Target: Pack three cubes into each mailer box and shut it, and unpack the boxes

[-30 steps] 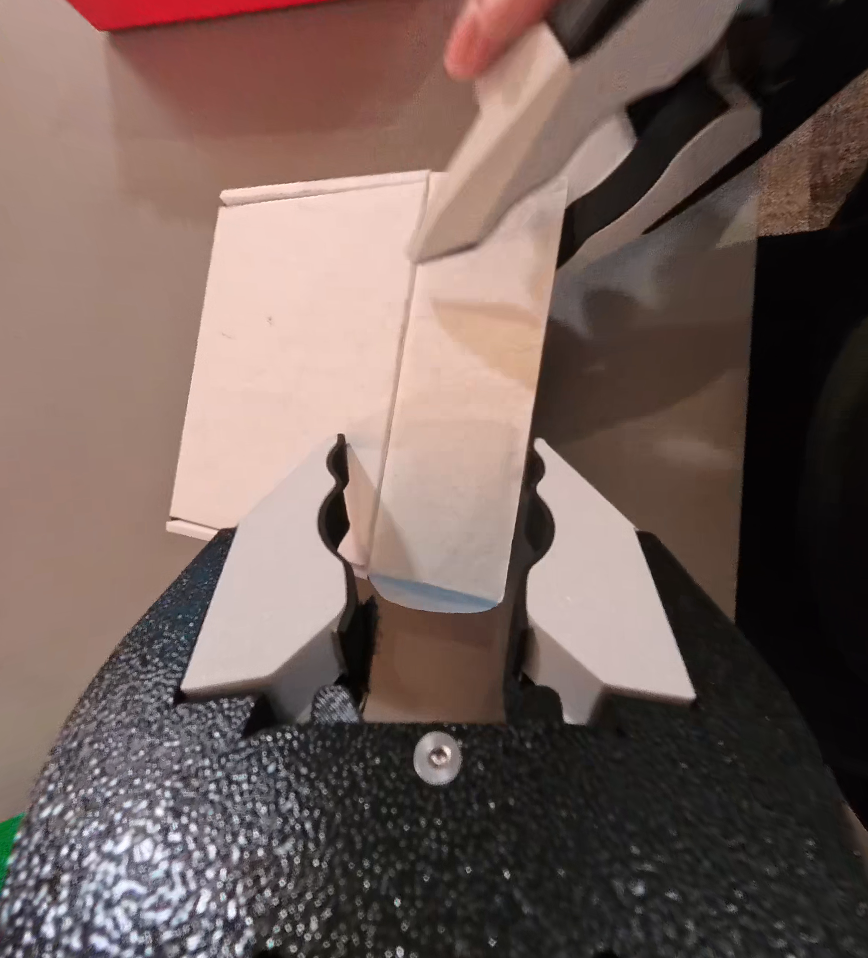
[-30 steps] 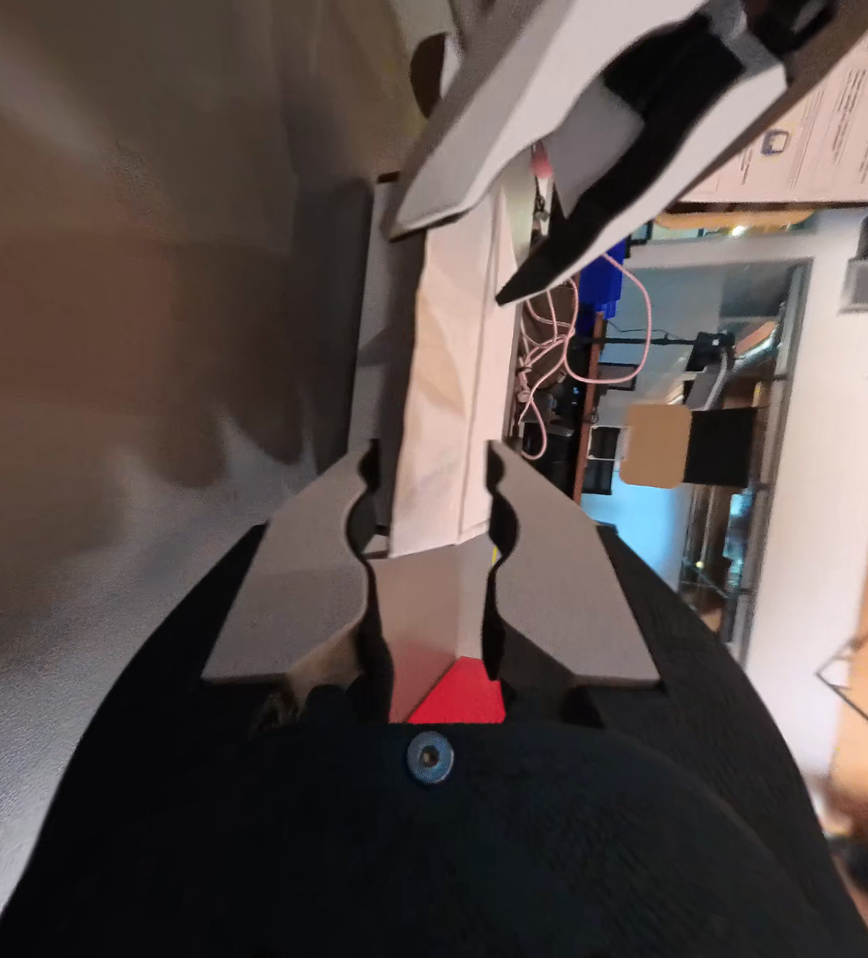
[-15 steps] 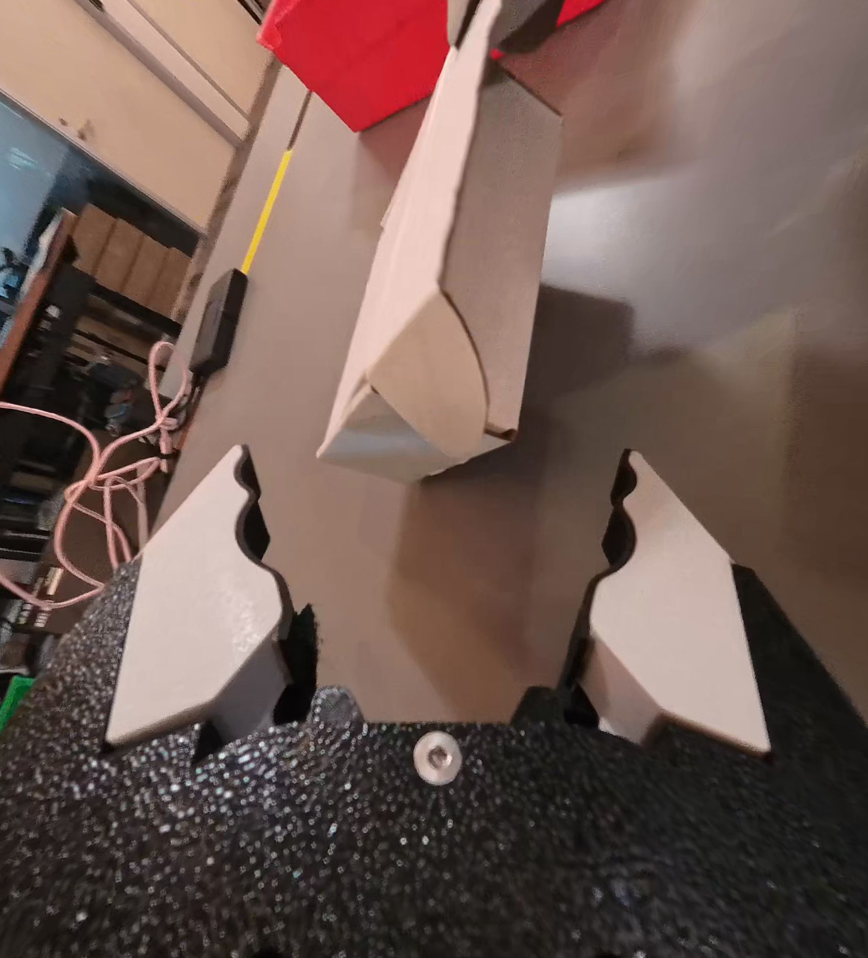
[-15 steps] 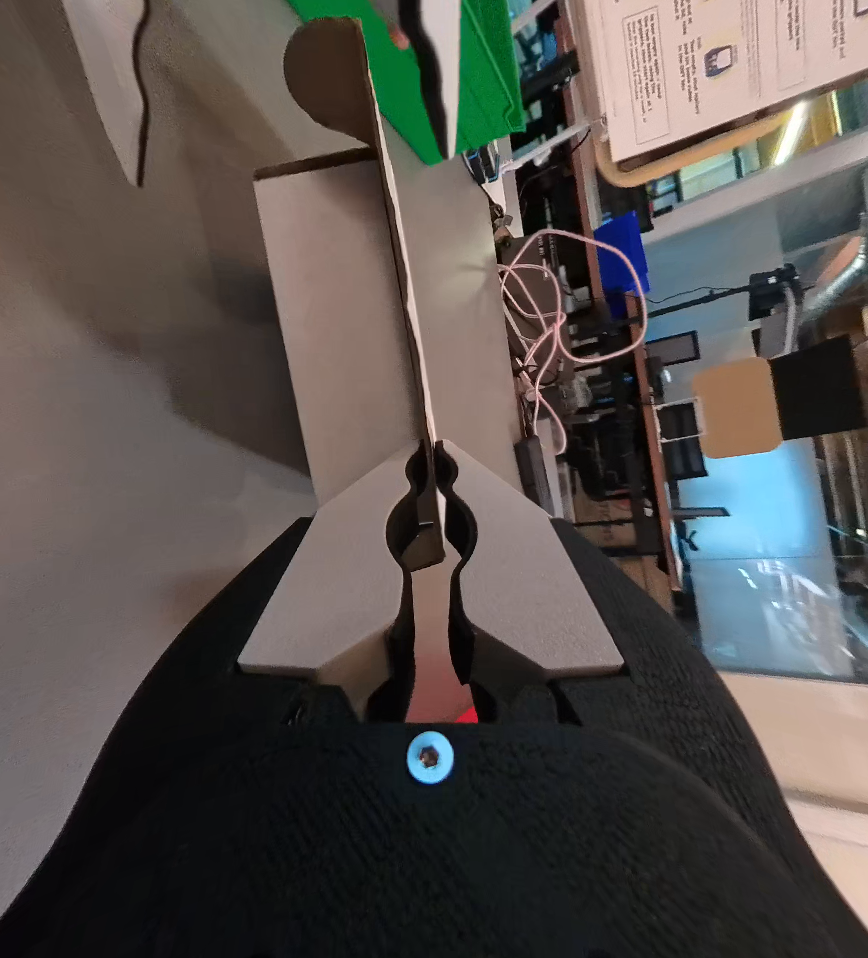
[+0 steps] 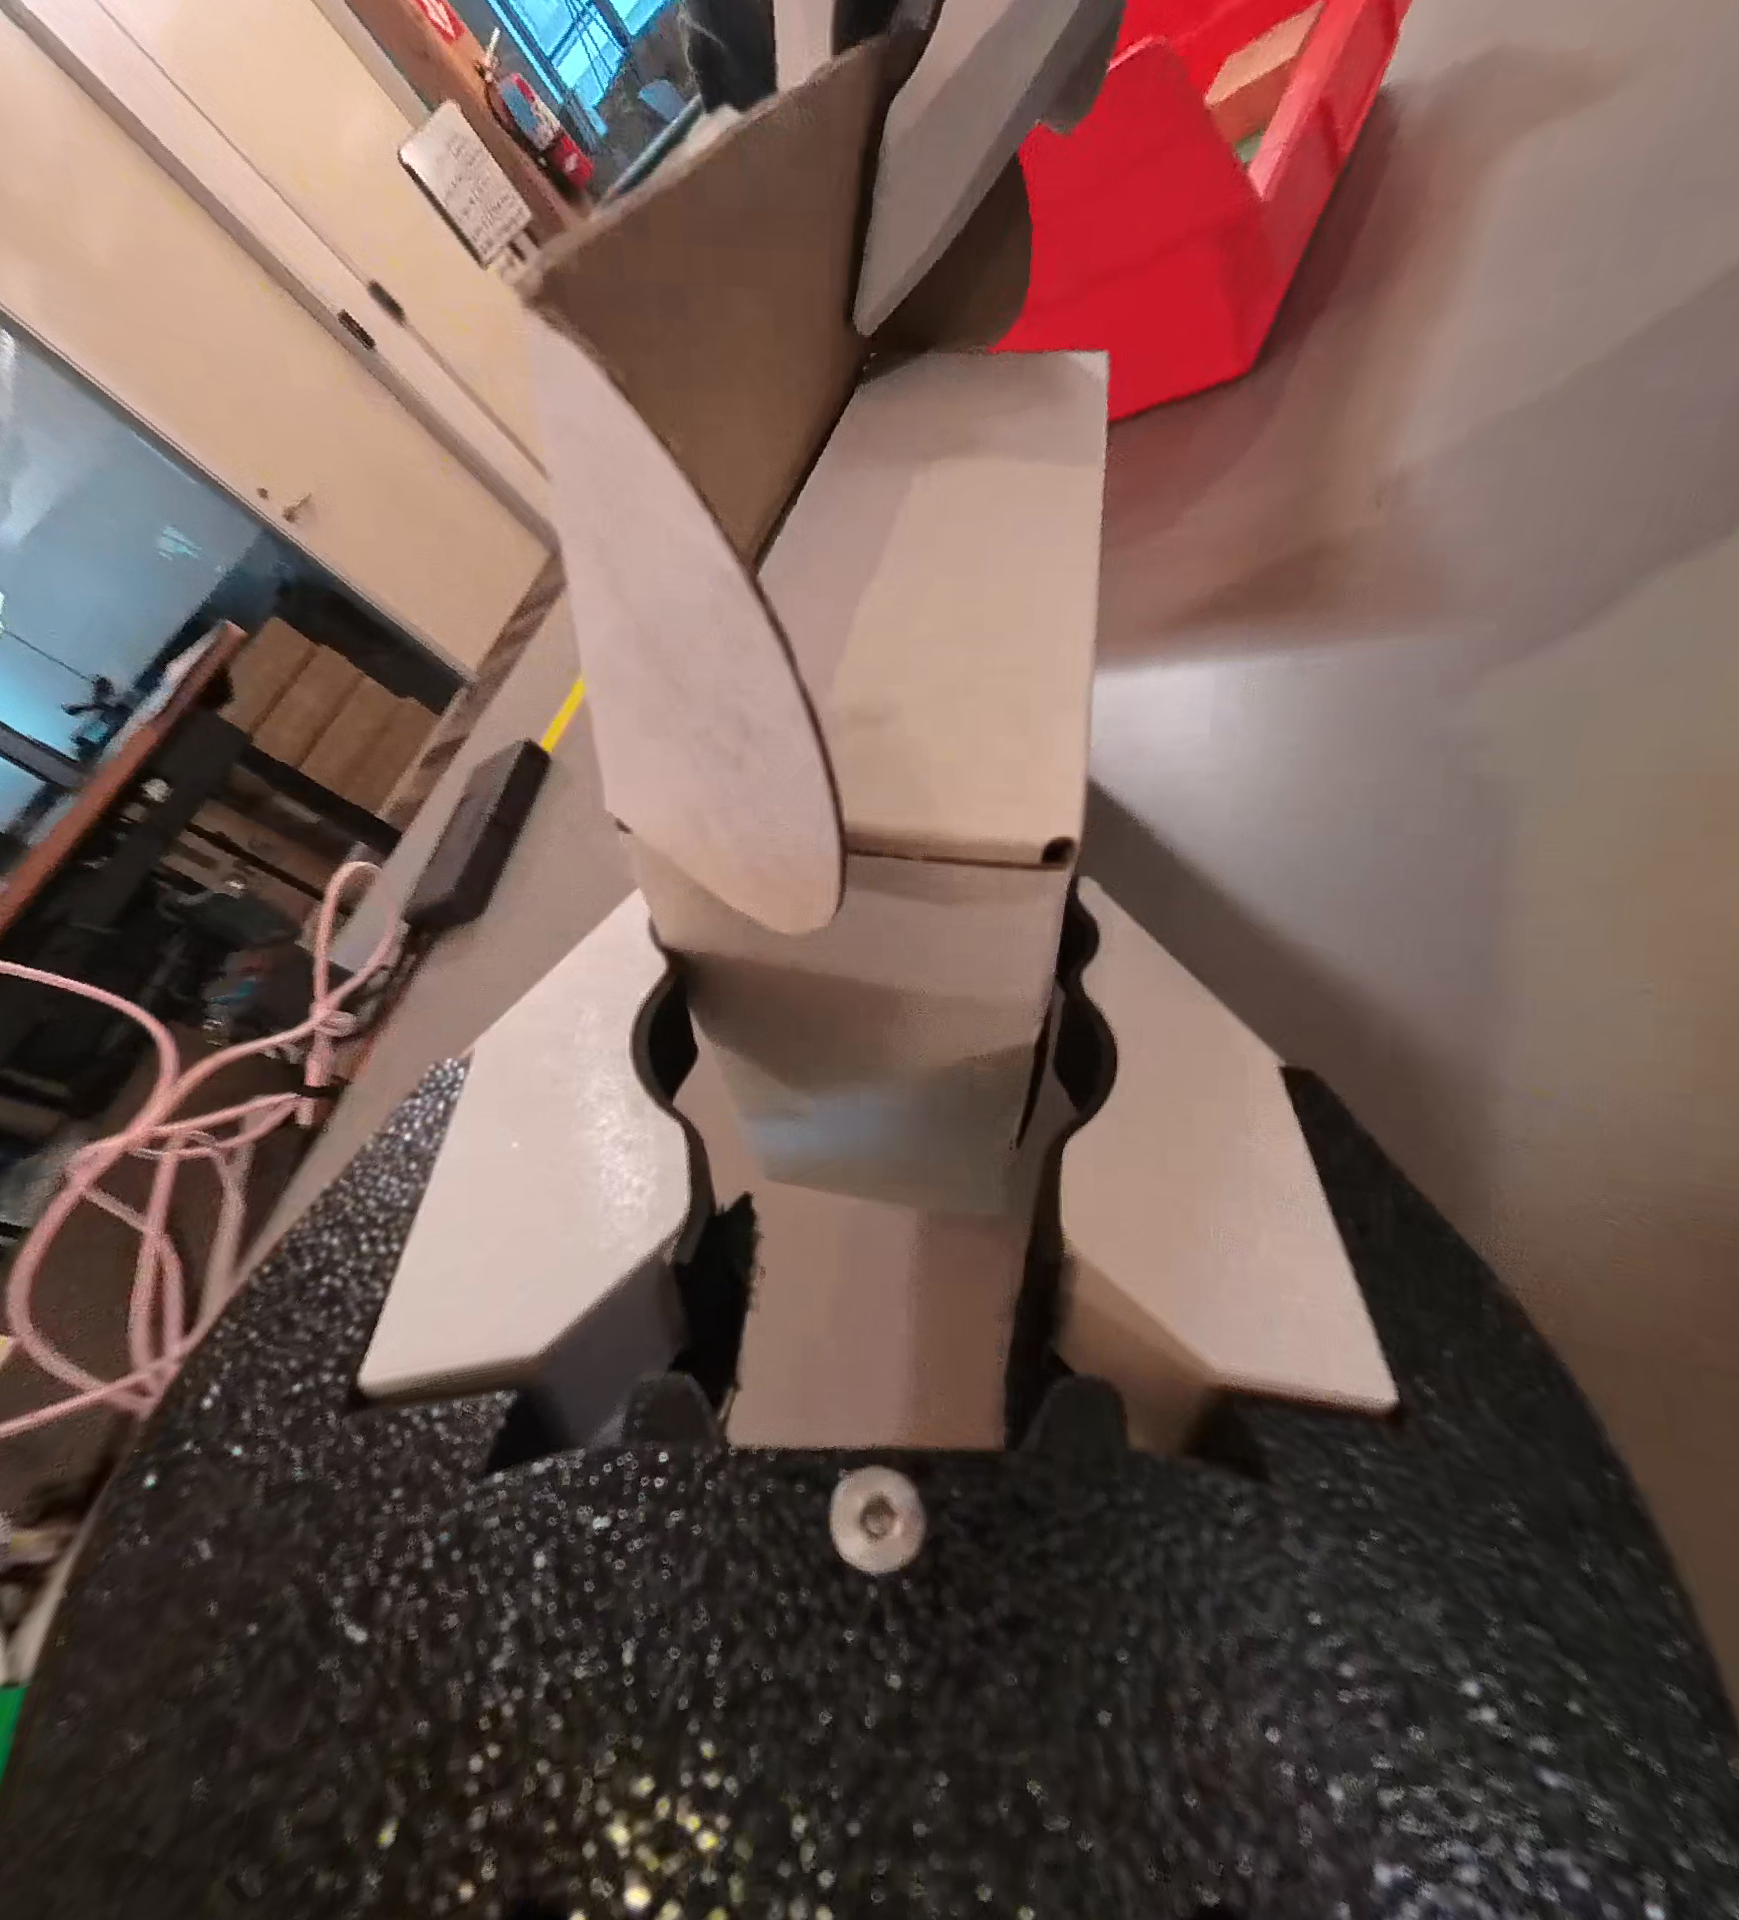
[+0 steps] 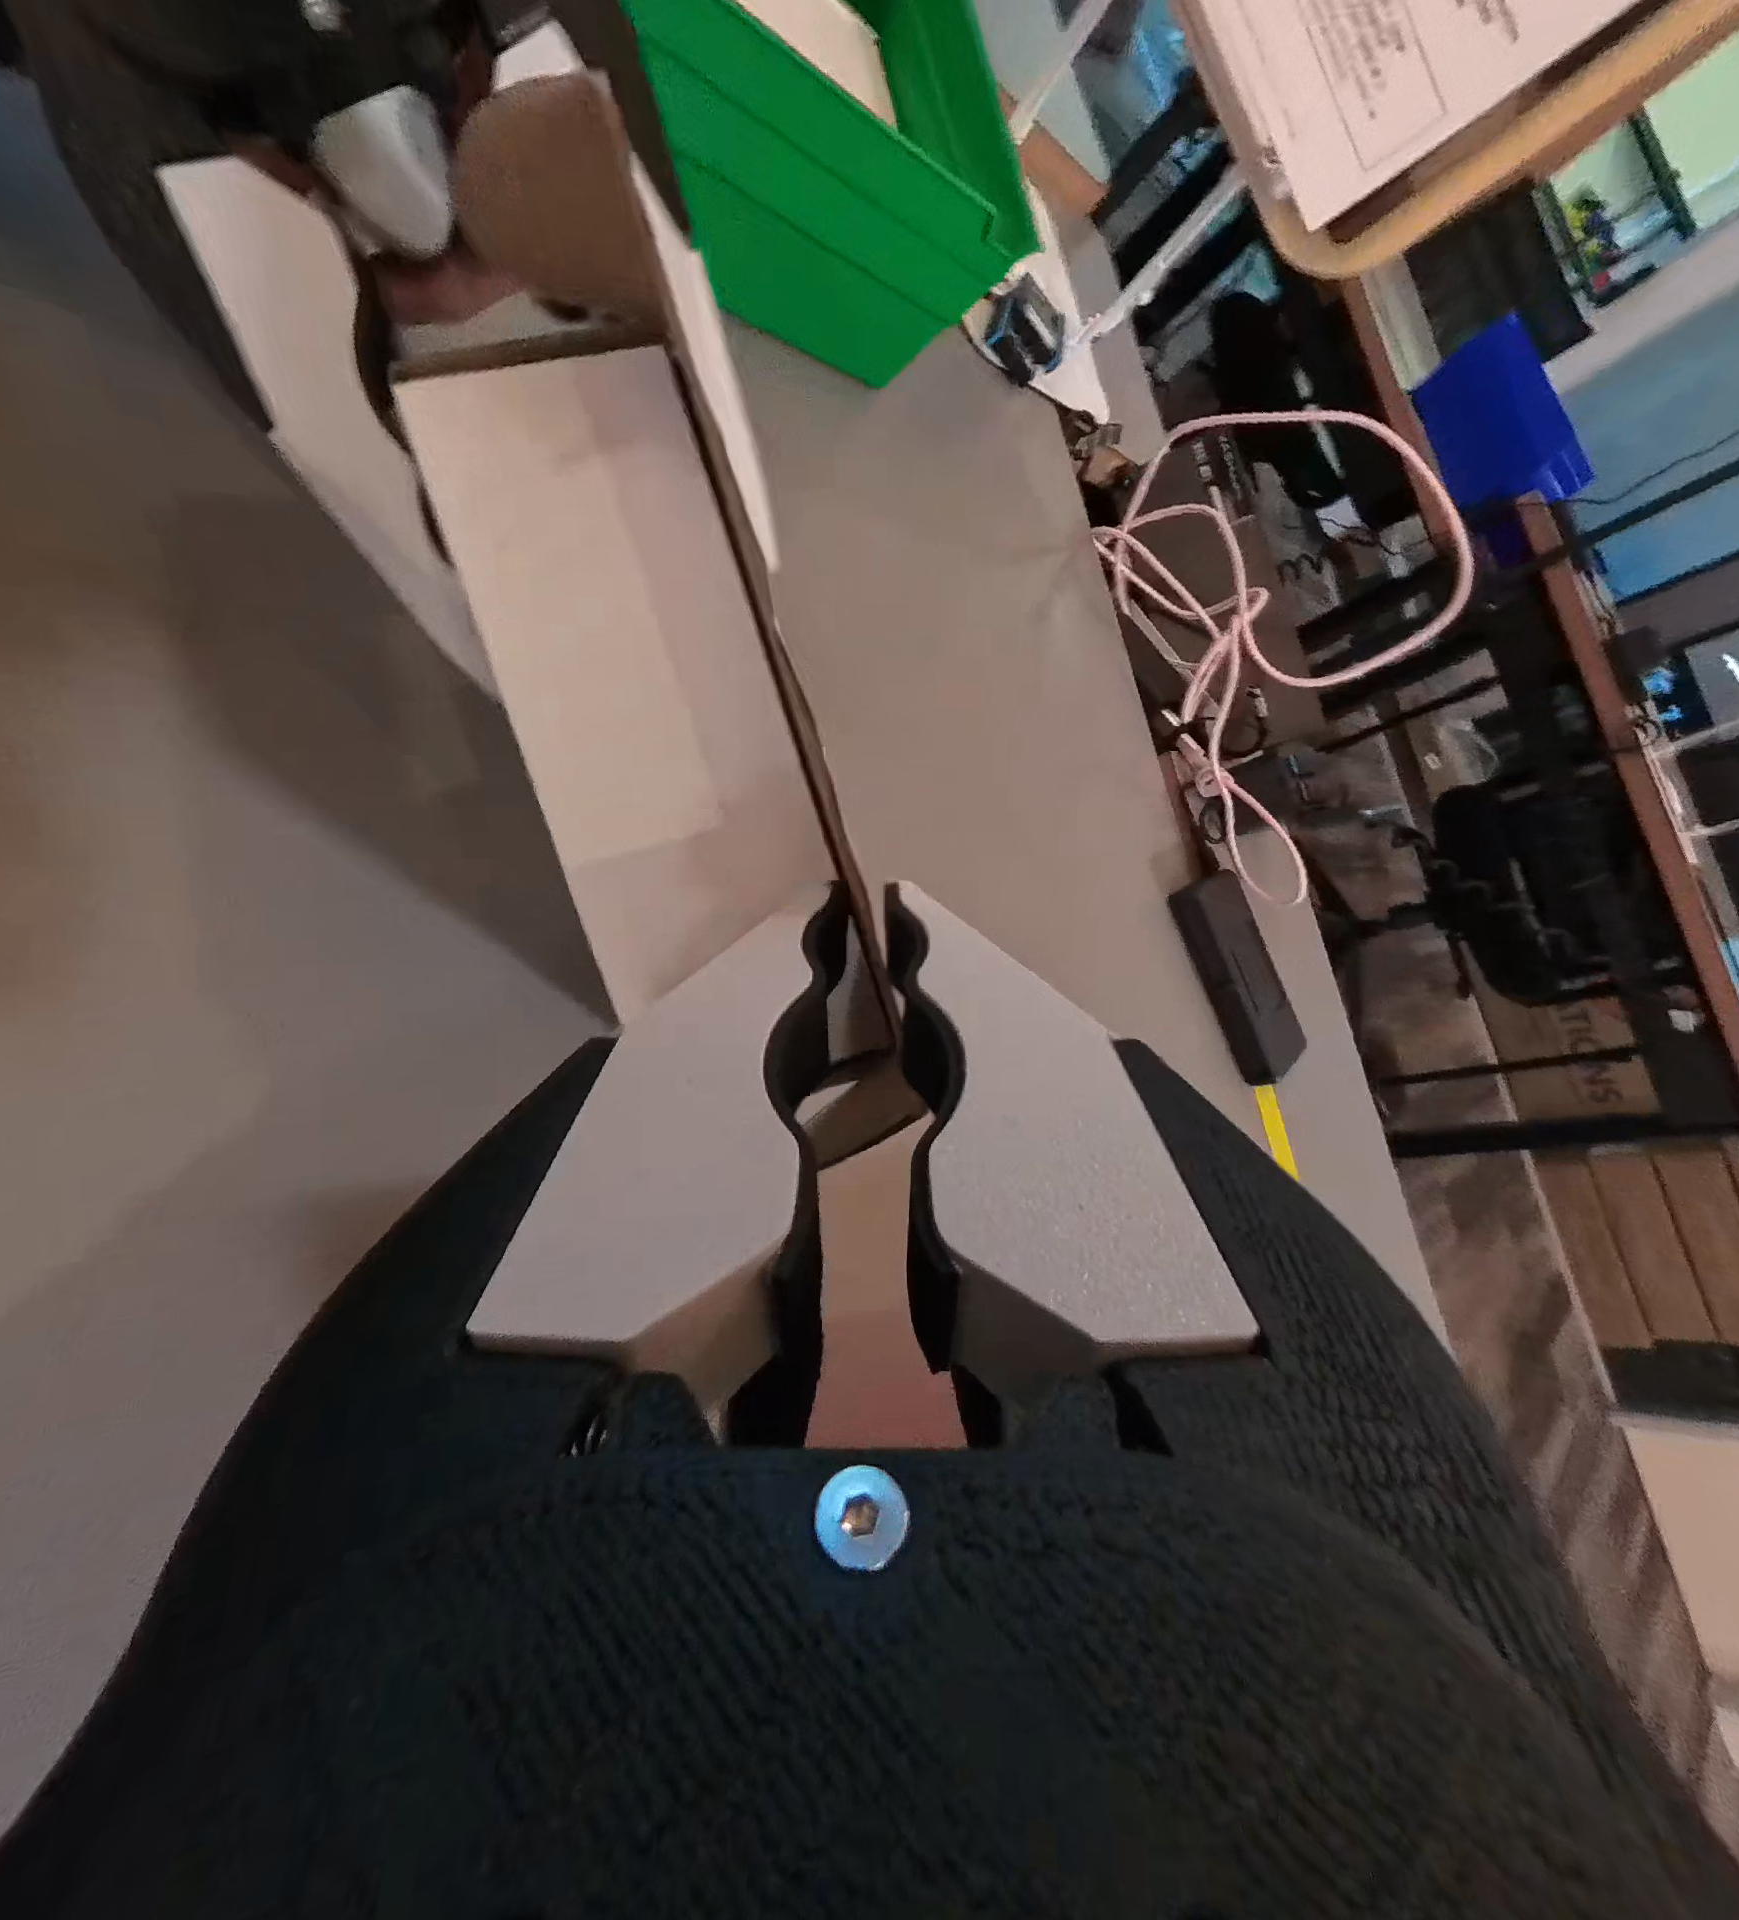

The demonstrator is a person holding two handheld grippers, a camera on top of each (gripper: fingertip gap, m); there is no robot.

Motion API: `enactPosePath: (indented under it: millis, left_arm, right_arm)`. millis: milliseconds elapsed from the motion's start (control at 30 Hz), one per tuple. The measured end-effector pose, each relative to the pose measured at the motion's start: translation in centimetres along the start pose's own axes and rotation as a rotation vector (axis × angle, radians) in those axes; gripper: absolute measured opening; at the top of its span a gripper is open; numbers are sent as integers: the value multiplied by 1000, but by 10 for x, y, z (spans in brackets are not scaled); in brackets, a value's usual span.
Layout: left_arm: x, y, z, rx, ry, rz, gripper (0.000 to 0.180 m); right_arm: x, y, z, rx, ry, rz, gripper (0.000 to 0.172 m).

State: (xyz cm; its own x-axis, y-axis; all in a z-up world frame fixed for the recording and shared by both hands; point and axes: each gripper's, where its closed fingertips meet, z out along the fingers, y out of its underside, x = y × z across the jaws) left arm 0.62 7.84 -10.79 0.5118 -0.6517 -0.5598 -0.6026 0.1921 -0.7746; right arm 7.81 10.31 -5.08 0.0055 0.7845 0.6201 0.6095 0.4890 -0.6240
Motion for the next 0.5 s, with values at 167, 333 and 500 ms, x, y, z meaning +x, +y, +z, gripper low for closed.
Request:
enactPosePath:
  millis: [167,333,500]
  left_arm:
    - [-1,8,5,-11,11,-234,68]
    - [-4,18,5,11,39,-446,67]
    - [2,28,2,-8,146,-505,68]
  right_arm:
    - [30,-9,-19,101,189,131,39]
    - [42,15,-26,115,256,412,36]
    - [27,31,1,59,165,541,29]
